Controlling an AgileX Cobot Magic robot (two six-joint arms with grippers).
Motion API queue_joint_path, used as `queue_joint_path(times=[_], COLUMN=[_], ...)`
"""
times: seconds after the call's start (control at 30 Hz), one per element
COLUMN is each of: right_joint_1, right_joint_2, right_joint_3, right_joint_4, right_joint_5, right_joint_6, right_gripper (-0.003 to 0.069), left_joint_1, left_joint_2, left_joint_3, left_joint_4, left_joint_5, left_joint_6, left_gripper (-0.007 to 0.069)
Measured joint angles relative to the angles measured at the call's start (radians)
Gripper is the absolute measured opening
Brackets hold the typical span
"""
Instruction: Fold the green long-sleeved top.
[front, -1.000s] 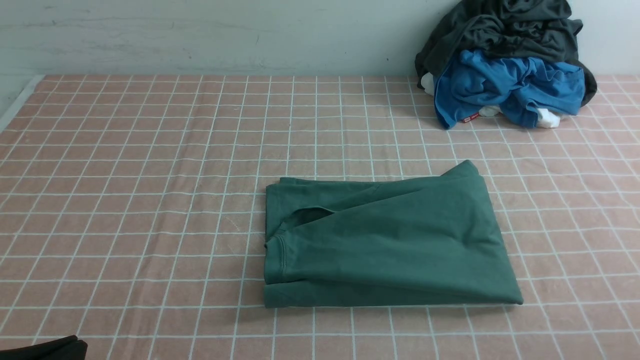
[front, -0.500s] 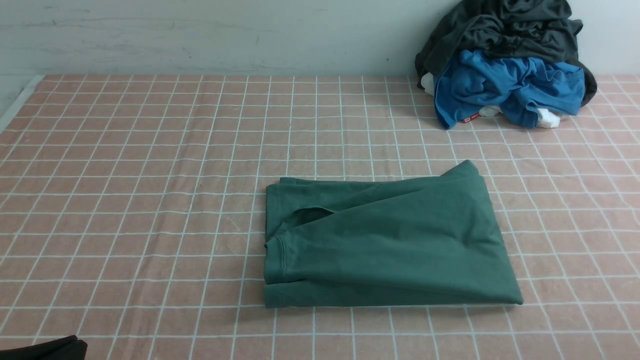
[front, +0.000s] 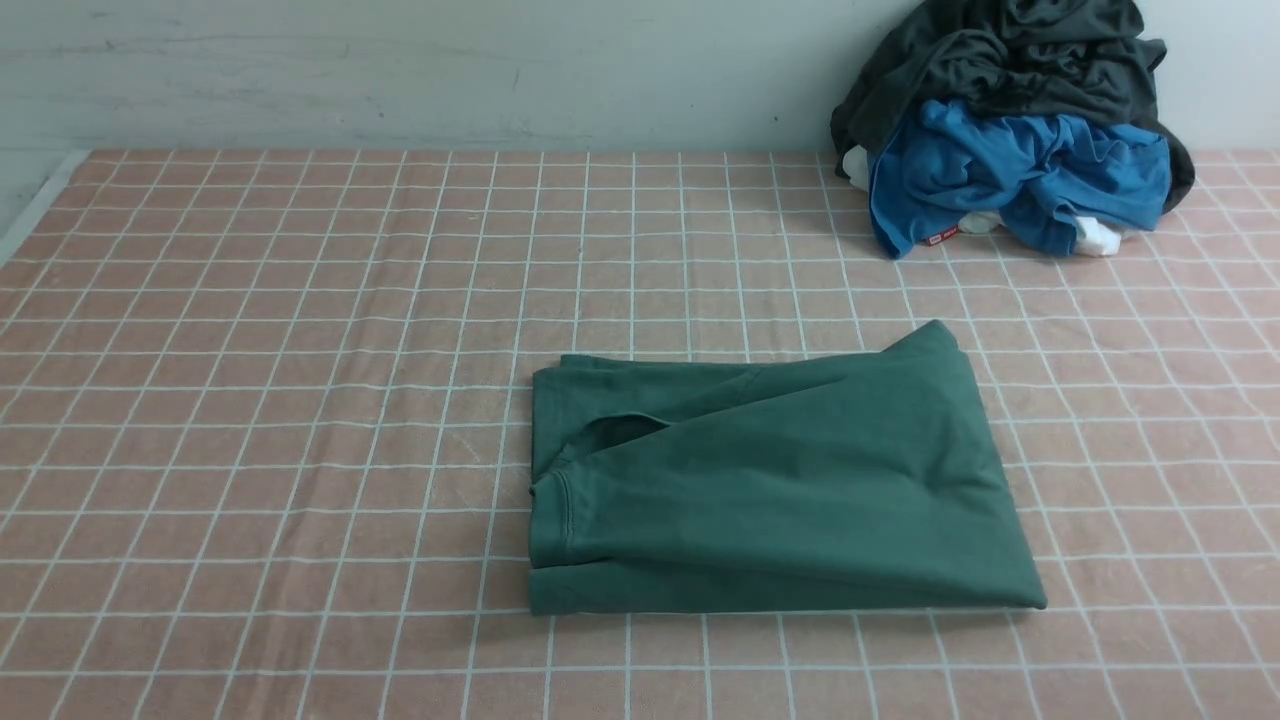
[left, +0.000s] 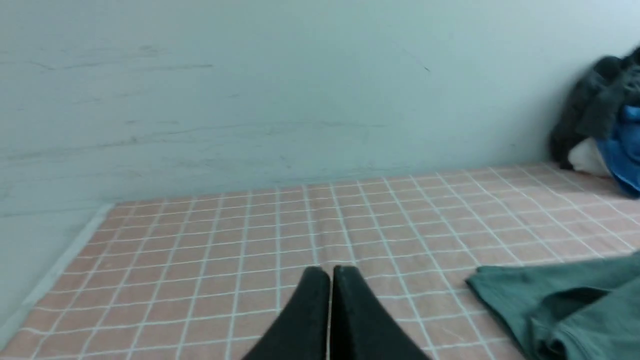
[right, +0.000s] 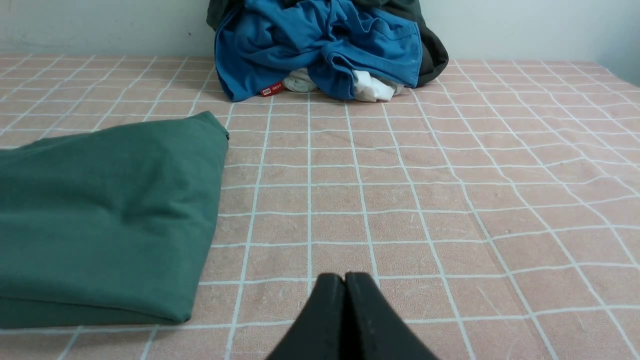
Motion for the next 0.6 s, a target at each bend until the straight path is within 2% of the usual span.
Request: queue_joint_path(times=[0.1,0.17,0.43,0.6], right_joint_1=[0.0,0.0,0.0,0.0], right_joint_2=[0.0,0.0,0.0,0.0], right_joint_3=[0.0,0.0,0.0,0.0], right_joint_4=[0.0,0.0,0.0,0.0], right_joint_5=[0.0,0.001,0.001,0.001], right_joint_6=[0.0,0.0,0.0,0.0], right_gripper=[-0.0014,-0.0014,-0.0014,-0.0014], left_joint_1=[0.047,0.083,0.092,0.092], left_joint_2=[-0.038,-0.045,-0.045,-0.045], left_joint_3=[0.051,0.085,0.09,0.09], left_joint_4=[0.011,0.016,0.024,0.023], left_joint_5=[0.03,0.11,0.265,0.268], left_joint_6=[-0.019,-0.021,-0.021,-0.021], left_gripper=[-0.0007,-0.0007,-0.0007,-0.0007])
